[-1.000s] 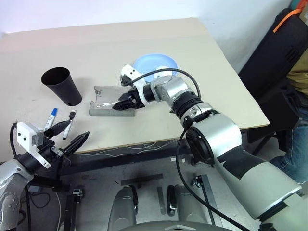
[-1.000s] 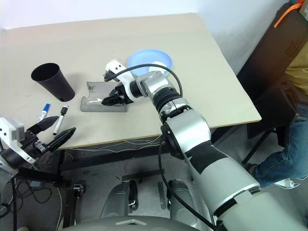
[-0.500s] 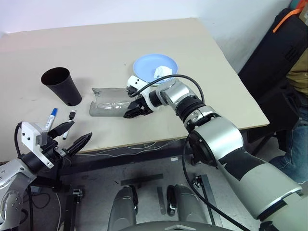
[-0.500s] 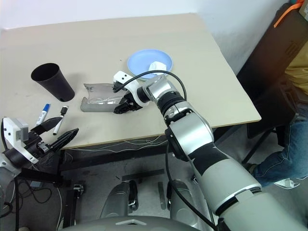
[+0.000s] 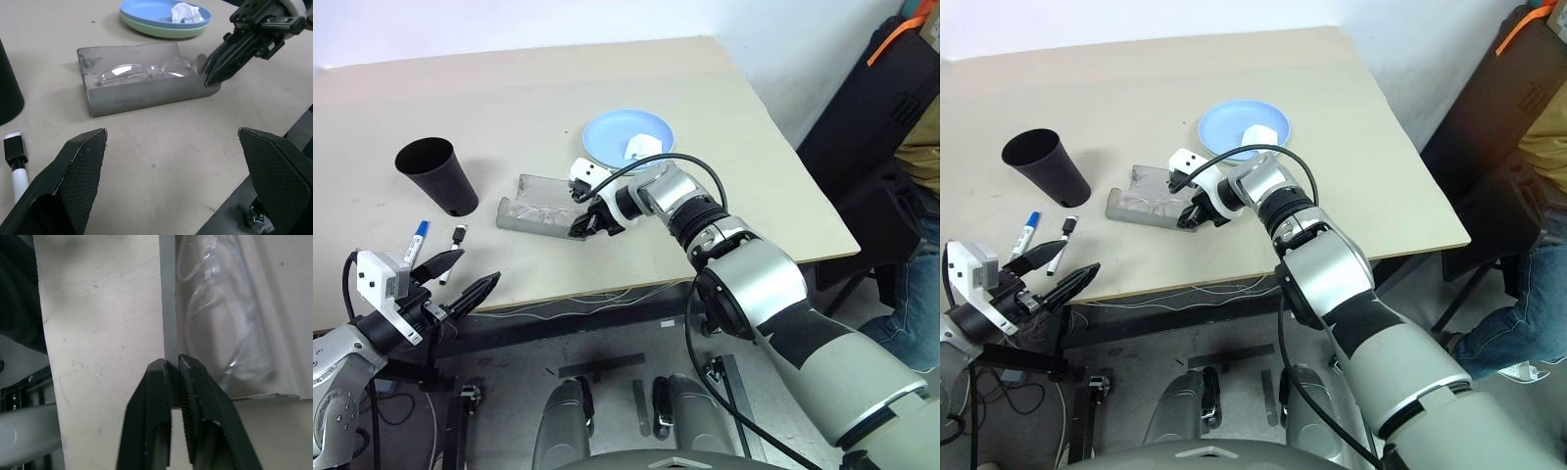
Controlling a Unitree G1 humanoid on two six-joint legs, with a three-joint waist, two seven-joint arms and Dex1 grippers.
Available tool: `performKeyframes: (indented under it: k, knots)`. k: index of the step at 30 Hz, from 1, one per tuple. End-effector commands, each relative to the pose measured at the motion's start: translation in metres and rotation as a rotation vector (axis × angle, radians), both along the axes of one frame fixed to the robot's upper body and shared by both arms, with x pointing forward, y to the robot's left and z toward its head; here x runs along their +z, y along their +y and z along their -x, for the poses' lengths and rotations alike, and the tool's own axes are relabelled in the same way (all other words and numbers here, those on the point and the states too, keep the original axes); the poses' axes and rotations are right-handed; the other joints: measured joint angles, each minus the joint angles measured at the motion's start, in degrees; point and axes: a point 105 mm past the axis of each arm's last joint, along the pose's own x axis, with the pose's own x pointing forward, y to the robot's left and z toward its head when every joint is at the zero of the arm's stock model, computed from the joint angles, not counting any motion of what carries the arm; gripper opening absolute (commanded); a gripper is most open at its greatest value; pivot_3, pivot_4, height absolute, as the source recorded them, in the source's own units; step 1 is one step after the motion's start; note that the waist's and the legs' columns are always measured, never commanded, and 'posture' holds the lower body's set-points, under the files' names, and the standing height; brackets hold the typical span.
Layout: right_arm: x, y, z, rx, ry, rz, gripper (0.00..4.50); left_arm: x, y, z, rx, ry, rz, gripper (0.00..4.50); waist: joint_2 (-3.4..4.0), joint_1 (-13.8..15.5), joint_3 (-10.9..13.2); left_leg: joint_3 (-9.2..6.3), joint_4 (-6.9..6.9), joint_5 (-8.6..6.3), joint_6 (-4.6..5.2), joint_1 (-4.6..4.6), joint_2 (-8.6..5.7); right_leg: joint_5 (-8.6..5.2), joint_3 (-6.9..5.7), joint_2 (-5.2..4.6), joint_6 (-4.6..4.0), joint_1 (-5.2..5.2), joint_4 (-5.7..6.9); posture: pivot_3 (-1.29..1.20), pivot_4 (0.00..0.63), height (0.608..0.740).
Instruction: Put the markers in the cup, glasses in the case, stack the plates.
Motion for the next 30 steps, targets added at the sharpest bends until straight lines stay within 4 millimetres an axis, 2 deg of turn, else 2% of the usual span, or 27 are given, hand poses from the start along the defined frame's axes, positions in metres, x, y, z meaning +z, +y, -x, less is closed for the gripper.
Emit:
performKeyframes:
  k: [1,13,30]
  knots:
    - [0.005,0.000,-0.001,0.007,-0.008,-0.004,0.47,0.007,-0.003,0.001,-0.009,-0.035,-0.016,4.50,0.00,0.0,0.0,0.00,0.01,0.00,0.00,0.00,0.00,0.01,0.00,0.00,-0.01,0.00,0.00,0.00,0.150,0.706]
    - [0.015,-0.009,0.008,0.102,0.058,-0.037,0.47,0.007,-0.005,0.001,-0.014,-0.028,-0.006,4.50,0.00,0.0,0.0,0.00,0.00,0.00,0.00,-0.02,0.00,0.01,0.00,0.00,-0.01,-0.02,0.00,0.00,0.150,0.706]
    - [0.006,-0.005,0.011,0.122,0.055,-0.004,0.47,0.007,-0.005,-0.001,-0.015,-0.028,-0.005,4.50,0.00,0.0,0.0,0.01,-0.01,0.01,-0.01,-0.02,0.00,0.01,0.00,0.01,-0.01,-0.02,0.01,0.00,0.150,0.706]
